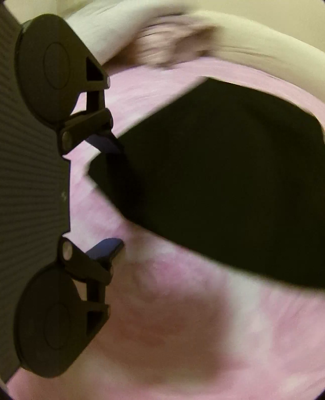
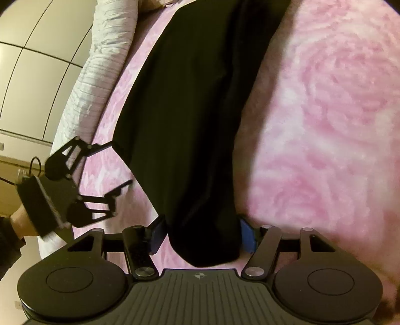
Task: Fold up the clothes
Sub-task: 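Lift the folded trousers with the left gripper and lay them down again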
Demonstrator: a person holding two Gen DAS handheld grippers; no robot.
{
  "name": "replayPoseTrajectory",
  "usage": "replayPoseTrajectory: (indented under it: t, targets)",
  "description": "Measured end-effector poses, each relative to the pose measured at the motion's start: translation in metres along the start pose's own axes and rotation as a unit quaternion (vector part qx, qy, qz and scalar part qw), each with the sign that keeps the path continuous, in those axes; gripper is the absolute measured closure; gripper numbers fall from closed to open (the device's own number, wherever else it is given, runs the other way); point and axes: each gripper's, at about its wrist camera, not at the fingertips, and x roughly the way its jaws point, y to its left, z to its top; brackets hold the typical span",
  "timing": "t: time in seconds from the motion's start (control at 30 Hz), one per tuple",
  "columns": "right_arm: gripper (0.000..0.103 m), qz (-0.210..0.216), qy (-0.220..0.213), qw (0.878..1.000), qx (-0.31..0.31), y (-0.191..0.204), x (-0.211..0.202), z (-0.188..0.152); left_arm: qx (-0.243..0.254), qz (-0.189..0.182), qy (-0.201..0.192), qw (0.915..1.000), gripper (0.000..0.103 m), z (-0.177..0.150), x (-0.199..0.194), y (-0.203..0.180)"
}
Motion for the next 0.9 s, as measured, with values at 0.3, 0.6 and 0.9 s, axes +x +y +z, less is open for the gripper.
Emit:
replayPoseTrajectory:
  t: [0.3,0.6,0.9]
  targets:
    - [0.089,0.005,0.062,0.997,-0.044,-0.009,-0.049,0.047,0.013,-0.009,-0.001,0.9999,0.067,0.019,-0.002,0.015]
    - [0.089,-0.111,0.096,0.980,-0.134,-0.061,-0.153,0.135,-0.106,-0.108,-0.096,0.9838,0.066,0.173,-0.053,0.030]
    - [0.053,-0.090,0.066,0.984,-0.136,-0.121,-0.193,0.144,-0.247,-0.169,-0.086,0.9502,0.063,0.189,-0.056,0.088]
